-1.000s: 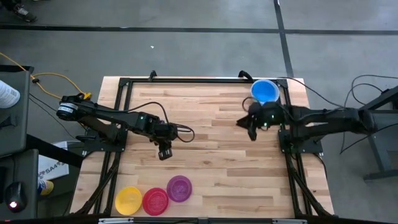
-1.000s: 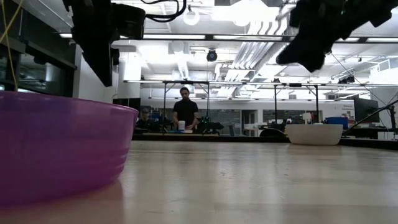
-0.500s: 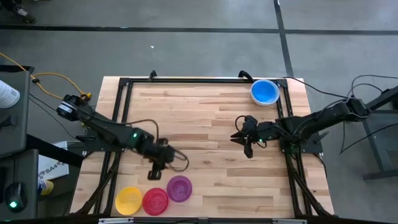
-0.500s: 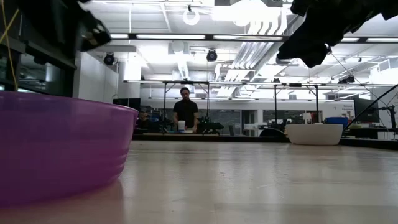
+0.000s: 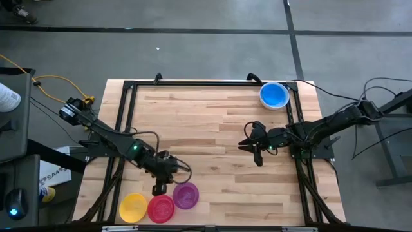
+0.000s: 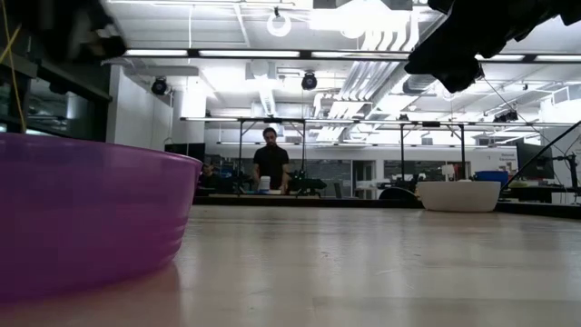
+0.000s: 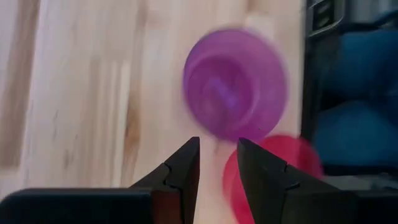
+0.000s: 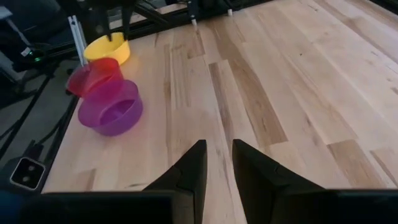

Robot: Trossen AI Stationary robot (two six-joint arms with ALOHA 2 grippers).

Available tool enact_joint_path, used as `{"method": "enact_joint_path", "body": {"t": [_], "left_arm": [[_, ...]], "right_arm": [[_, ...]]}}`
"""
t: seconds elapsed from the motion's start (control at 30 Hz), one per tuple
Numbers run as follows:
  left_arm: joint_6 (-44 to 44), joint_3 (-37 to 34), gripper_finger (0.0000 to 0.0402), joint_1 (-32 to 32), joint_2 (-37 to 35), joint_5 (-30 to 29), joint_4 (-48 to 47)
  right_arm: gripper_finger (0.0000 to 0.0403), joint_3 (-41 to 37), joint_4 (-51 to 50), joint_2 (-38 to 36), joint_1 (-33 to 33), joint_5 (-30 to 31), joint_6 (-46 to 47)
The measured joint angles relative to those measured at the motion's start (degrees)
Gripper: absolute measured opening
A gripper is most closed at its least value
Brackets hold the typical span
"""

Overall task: Nest bowls inside each other
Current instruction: Stack the yellow bowl on the blue bowl

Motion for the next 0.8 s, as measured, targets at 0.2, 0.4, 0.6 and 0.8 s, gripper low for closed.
{"method": "enact_joint_path", "body": {"t": [0.2, 0.4, 0.6, 0.8], "left_arm": [[-9.3, 0.0, 0.0109, -7.1, 0.0, -5.6, -7.7], [-16.7, 0.0, 0.0109, -14.0, 0.0, -5.9, -8.8], [-24.4, 0.0, 0.0109, -18.9, 0.0, -4.5, -13.3], [-29.1, 0.0, 0.0109, -23.6, 0.0, -4.5, -14.3]], "right_arm": [[0.007, 0.0, 0.0, 0.0, 1.6, 0.0, 0.2], [0.007, 0.0, 0.9, 0.0, 2.0, 0.0, 1.5], [0.007, 0.0, 1.0, 0.0, 2.0, 0.0, 1.8], [0.007, 0.0, 1.0, 0.0, 2.0, 0.0, 1.9]]}}
